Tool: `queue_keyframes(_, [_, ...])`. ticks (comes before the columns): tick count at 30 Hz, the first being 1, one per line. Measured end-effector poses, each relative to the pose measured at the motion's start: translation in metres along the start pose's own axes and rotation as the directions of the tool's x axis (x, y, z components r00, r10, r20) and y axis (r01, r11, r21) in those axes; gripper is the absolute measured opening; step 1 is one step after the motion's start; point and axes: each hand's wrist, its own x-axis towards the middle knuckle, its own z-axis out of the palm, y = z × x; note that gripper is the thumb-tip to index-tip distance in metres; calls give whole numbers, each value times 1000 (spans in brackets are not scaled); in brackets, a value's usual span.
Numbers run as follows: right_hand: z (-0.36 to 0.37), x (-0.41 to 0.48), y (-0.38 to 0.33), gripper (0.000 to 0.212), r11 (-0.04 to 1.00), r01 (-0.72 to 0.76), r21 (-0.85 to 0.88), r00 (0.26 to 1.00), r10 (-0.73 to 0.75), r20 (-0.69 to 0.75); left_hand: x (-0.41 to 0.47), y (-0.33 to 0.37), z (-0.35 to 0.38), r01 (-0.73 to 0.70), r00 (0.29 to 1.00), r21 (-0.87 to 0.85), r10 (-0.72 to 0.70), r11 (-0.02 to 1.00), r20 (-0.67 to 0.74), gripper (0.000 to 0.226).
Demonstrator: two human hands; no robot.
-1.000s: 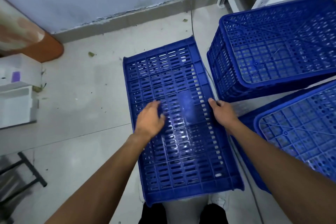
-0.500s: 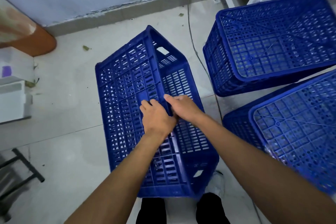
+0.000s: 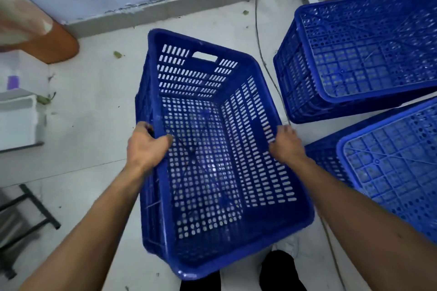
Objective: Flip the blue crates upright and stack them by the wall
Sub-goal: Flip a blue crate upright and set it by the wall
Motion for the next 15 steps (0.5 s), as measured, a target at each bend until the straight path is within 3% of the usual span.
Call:
queue_keyframes(2, [-5,3,17,64,996,-91,21,991,93,-98,8,-8,-6,44,999,-93,-44,995,9,29])
queue_keyframes(5, [-10,12,37,51,939,-229,255,971,240,-10,14,-25,-6,101,995,-208,-94,973,42,23])
queue_keyframes(7, [-8,16,42,40,932,-229,283,970,241,-9,14,-35,-2,122,991,-251,-105,960,78,24])
queue_keyframes(10, [-3,19,37,42,938,-208,279,966,241,-90,18,-48,10,177,982,-286,-149,942,117,27])
queue_keyframes(15, [5,30,21,43,954,-143,263,971,187,-148,50,-87,34,230,971,-160,-217,960,95,21])
